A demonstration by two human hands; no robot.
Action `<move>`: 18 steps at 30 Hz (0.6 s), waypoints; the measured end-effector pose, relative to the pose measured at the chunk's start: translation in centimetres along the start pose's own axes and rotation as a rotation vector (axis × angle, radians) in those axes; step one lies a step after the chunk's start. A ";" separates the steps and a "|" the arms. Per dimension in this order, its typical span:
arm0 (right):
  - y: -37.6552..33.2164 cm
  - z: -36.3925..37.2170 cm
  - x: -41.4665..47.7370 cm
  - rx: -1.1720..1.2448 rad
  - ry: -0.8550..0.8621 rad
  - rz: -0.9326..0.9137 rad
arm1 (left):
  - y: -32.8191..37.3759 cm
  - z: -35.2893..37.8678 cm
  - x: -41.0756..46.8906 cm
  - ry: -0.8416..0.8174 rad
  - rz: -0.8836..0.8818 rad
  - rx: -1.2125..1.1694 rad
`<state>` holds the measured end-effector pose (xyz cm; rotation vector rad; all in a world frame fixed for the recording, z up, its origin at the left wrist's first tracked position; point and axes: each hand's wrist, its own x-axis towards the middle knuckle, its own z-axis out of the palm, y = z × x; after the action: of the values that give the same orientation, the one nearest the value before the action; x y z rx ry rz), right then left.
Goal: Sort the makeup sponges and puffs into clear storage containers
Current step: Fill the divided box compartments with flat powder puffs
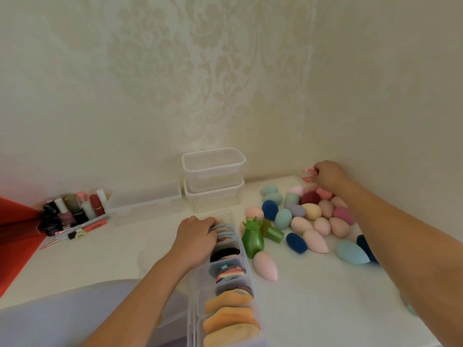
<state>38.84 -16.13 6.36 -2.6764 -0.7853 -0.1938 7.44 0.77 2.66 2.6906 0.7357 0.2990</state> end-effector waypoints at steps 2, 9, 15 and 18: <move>-0.5 -1.2 -0.4 0.176 0.076 0.026 | 0.8 -0.1 0.0 -0.009 0.021 0.069; -6.5 -6.9 -5.5 0.699 -0.023 -0.095 | 1.6 -0.4 -0.2 -0.037 0.034 0.126; -12.7 -8.2 -11.9 1.012 -0.552 -0.327 | 1.9 -0.6 -0.9 -0.039 0.044 0.105; -15.6 -6.9 -14.8 0.511 -0.391 -0.447 | 1.9 -0.7 -1.2 -0.038 0.040 0.119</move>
<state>17.72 -13.72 13.94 -2.0475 -1.3383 0.3877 7.11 -1.24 3.90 2.8171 0.7105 0.2201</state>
